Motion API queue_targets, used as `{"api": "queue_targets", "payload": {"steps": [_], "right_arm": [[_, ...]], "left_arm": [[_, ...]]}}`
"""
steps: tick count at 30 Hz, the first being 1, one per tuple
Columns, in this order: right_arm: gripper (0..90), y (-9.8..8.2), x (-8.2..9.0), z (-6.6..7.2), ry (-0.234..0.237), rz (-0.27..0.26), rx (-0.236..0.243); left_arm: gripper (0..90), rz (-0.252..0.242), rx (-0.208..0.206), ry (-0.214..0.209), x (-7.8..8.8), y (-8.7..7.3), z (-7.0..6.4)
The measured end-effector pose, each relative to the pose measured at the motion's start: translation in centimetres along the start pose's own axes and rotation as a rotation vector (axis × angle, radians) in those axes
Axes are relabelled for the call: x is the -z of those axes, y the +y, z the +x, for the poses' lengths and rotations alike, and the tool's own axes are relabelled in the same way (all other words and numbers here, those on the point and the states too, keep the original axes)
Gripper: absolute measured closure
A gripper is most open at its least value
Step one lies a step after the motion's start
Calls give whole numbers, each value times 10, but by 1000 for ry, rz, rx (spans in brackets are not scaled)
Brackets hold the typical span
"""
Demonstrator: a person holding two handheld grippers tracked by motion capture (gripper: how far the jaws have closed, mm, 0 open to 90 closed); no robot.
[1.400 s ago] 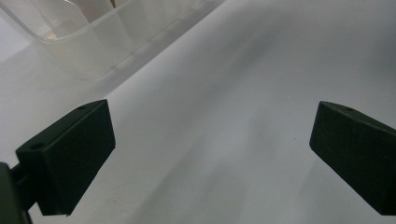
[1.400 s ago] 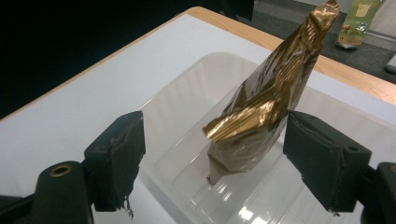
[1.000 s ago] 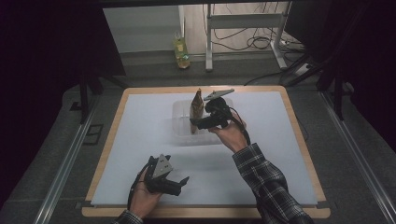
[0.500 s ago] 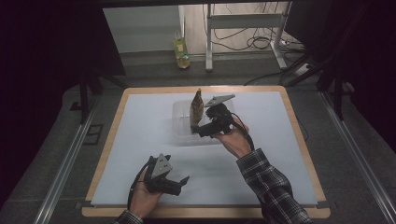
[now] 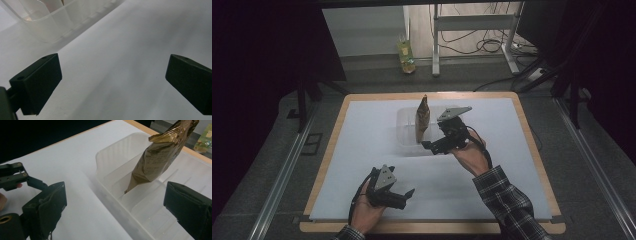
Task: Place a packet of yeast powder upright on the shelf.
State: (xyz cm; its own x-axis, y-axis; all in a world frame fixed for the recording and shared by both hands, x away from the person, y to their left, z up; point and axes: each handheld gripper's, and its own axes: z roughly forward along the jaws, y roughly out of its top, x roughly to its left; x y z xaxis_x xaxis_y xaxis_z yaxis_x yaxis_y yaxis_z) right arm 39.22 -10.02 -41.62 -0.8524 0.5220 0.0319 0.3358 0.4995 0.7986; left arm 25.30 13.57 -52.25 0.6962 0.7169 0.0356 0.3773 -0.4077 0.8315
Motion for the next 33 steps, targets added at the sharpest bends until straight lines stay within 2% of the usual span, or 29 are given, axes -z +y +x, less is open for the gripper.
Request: {"api": "queue_targets", "payload": {"steps": [7,10,14,20,27,33], "right_arm": [[20,-10,8,5,0,-12,36],[18,-15,11,7,10,-17,38],[18,-22,16,11,8,-7,47],[18,-35,20,15,9,-4,57],[18,-48,25,13,-17,-4,66],[18,-63,27,8,0,1,52]], "left_arm": [[5,-6,2,6,1,0,2],[6,-5,-5,8,2,0,2],[7,5,-32,32,2,-1,3],[7,-2,-30,39,4,-1,5],[9,-29,-21,52,8,-1,7],[10,-38,-23,56,9,-1,8]]}}
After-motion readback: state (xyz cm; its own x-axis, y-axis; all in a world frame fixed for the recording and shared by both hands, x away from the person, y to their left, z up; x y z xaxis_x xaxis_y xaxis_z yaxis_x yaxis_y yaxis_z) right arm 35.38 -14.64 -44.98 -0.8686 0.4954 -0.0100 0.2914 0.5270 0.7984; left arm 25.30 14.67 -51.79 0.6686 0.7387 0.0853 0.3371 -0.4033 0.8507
